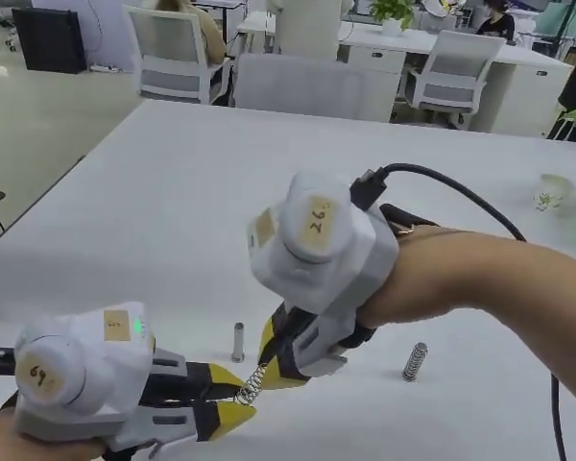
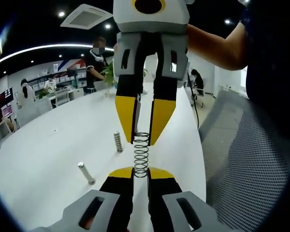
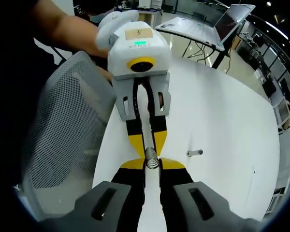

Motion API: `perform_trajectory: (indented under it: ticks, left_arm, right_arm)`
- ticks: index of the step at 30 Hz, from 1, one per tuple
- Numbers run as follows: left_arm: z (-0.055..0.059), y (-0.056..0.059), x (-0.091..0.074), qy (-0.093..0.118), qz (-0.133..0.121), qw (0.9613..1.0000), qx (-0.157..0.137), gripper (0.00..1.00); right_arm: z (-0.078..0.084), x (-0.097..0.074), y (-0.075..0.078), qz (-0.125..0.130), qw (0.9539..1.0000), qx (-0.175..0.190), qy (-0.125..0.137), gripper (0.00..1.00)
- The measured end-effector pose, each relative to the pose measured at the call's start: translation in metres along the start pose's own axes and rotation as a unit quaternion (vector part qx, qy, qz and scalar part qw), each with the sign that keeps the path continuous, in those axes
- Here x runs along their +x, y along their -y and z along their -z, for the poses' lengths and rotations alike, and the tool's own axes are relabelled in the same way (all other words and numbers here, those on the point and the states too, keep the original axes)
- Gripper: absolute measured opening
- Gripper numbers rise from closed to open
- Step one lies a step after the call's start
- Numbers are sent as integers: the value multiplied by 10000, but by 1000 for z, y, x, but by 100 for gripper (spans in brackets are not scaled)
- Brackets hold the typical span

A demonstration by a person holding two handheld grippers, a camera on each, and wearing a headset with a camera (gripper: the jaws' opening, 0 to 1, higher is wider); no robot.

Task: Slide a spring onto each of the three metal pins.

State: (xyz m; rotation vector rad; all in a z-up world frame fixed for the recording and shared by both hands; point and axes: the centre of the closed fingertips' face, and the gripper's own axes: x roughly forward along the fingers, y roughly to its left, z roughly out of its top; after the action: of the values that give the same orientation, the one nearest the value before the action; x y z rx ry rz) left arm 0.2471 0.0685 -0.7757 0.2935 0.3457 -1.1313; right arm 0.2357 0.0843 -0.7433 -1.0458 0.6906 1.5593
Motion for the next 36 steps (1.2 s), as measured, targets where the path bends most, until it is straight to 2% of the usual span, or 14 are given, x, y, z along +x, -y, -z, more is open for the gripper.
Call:
perform_trajectory:
  ticks: [16,20,22,30,33,36]
  left_arm:
    - [-2,-2,0,84,-57,9999,33,2]
    - [-6,-3,-3,220,-79,9997,-26,2]
    - [-6,-4,-3,221,-96,9997,-25,2]
    - [-14,-5,-4,364,-114,9993,-59,2]
    - [-21,-4,-6,507,-115,9986,-102,2]
    - [-22,-4,-8,535,-148,9984,-93,2]
  right_arm:
    - [-4,1,3,-22,9999,37,98,8]
    - [-2,4,4,-68,9999,92,90,9]
    - [-1,5,4,-66,10000,58,37,9]
    - [-3,9,4,-117,9999,39,41,9]
    - [-3,10,4,-138,9999,45,56,9]
    - [-5,8,5,-150,9998,56,100,9]
